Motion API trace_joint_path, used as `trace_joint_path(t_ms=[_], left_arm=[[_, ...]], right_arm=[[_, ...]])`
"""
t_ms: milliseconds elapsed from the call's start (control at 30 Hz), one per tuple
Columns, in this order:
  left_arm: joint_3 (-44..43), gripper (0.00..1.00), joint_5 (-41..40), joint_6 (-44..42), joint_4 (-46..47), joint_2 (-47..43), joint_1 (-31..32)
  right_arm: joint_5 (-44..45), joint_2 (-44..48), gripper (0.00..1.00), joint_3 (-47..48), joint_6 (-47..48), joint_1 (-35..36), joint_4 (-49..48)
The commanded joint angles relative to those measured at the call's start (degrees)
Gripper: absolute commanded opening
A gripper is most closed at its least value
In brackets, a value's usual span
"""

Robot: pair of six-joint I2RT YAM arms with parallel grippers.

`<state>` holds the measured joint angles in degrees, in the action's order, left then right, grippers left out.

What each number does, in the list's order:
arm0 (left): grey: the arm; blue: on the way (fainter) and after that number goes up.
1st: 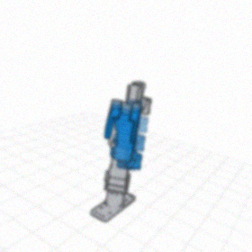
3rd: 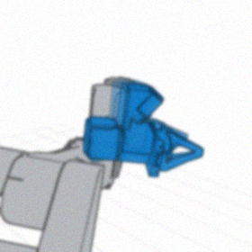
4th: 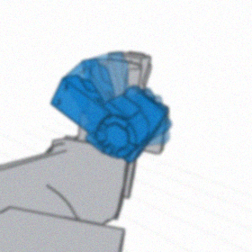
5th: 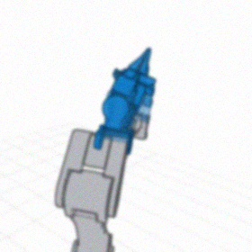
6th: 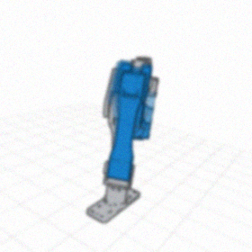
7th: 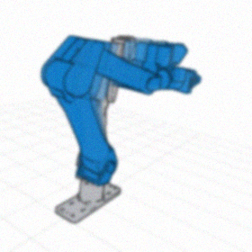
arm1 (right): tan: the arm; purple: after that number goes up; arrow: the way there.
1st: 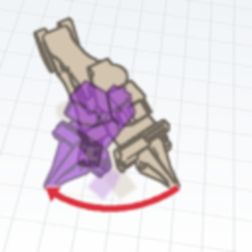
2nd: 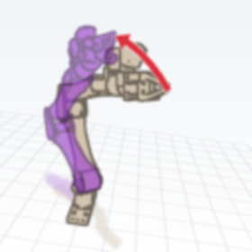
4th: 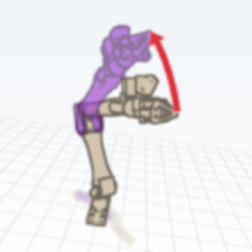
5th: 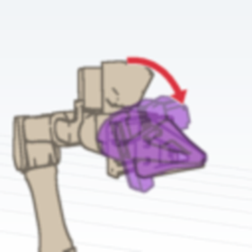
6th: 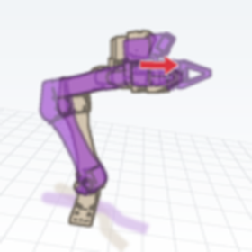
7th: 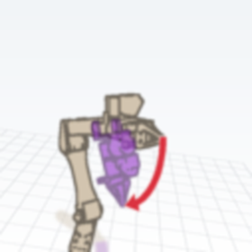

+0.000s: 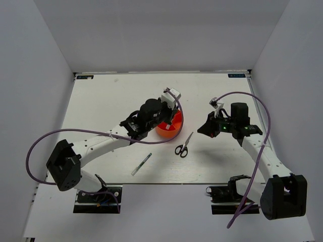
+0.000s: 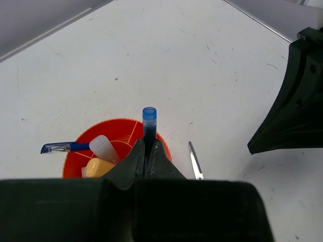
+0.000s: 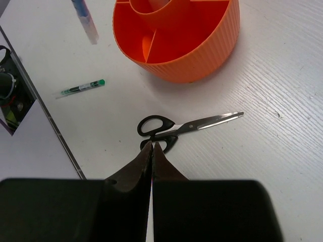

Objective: Sort the stationery into containers
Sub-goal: Place the pen in the storage box.

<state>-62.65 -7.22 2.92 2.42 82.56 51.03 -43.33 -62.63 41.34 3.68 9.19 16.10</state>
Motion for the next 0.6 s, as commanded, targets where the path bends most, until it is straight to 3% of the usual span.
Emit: trace_joint_path(t_ms=[0,367,567], left_arm=[[2.70,0.00,-0.95,-1.95,9.26,-0.04,0.13],[9.38,0.00,-4.38,-4.59,20.24,4.18,0.13],[11.67,0.00,-4.82,-4.33,21.49,4.54,0.04]], right_arm=[[-2.46,-0.03,0.00,-0.56,1.06,-0.49,-2.30],[-4.04,0.49,0.00,-0.56,0.45,-1.72,-2.56],[-5.01,0.58,0.00,-0.91,0.27,-2.60,-2.65]])
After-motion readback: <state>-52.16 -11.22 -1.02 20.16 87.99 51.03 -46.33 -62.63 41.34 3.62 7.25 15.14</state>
